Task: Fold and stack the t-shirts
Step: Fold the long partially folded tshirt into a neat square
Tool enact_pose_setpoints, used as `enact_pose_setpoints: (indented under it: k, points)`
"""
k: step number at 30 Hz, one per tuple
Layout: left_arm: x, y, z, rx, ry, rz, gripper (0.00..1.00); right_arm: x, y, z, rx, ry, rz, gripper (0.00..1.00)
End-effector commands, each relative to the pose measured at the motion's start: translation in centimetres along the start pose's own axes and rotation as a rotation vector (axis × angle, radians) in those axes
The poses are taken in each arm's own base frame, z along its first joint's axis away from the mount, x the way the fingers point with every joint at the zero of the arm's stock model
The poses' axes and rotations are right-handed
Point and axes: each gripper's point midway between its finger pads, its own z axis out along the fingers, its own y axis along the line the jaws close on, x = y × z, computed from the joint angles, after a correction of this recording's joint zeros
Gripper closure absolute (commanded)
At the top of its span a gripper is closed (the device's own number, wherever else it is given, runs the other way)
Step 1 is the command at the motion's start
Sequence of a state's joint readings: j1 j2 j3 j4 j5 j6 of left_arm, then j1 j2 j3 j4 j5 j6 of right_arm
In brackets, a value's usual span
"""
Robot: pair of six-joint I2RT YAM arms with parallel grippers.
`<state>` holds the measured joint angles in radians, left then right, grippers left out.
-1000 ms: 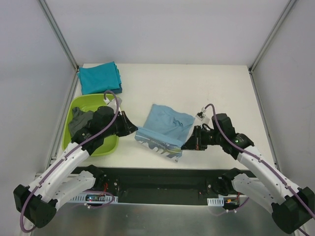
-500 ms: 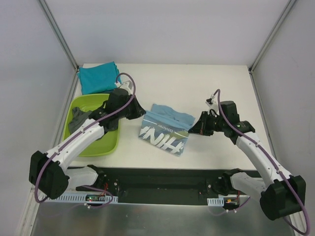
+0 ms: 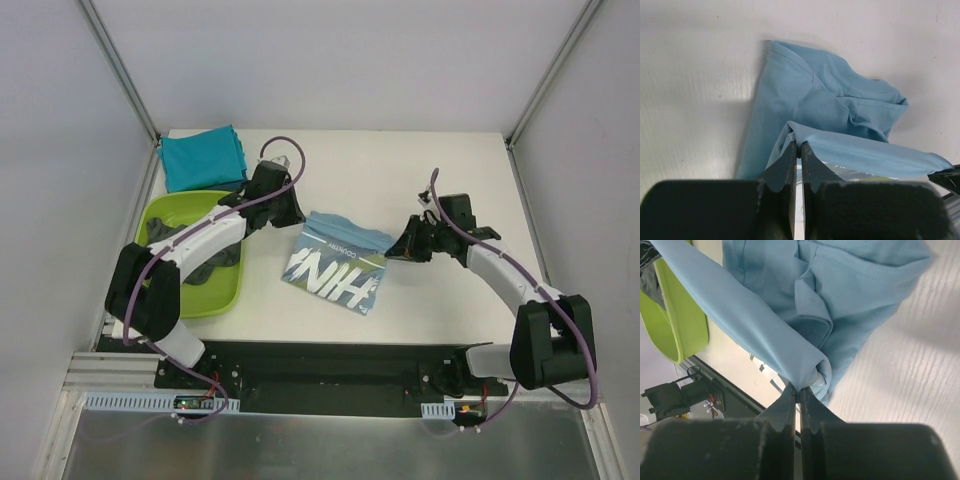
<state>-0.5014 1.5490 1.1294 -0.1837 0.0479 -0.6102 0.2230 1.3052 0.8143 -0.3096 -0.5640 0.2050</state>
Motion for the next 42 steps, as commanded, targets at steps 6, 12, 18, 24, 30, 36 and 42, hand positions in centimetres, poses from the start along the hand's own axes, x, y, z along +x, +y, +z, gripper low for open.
enact_pose_setpoints:
  k: [6, 12, 18, 24, 30, 36, 42]
  points:
    - [-3.6, 2.1, 4.3, -0.085, -0.033, 0.045, 1.0, -3.4, -4.4, 1.5, 0.138, -0.082, 0.011, 0.99]
    - [-3.3, 2.2, 6.8, -0.078, 0.014, 0.049, 0.88, -4.7, -6.0, 2.6, 0.167, -0.098, 0.007, 0.9]
    - [-4.6, -0.4, 5.9, 0.027, 0.026, 0.09, 0.02, -7.0, -5.3, 2.4, 0.155, -0.141, 0.014, 0.27]
    - [-2.8, -2.2, 2.3, 0.131, 0.06, 0.078, 0.01, -5.6, -2.3, 0.2, 0.078, -0.187, -0.006, 0.04]
    - [0.0, -5.9, 2.5, 0.291, 0.137, 0.114, 0.01, -2.5, 3.0, 1.1, -0.123, -0.121, -0.074, 0.04]
    - [1.1, -7.1, 6.5, 0.348, 0.247, 0.086, 0.01, -4.3, 1.8, 3.9, -0.076, -0.111, -0.076, 0.04]
    - [2.9, -3.8, 10.4, 0.241, 0.287, 0.071, 0.01, -5.3, -3.0, 7.3, 0.032, -0.045, 0.009, 0.04]
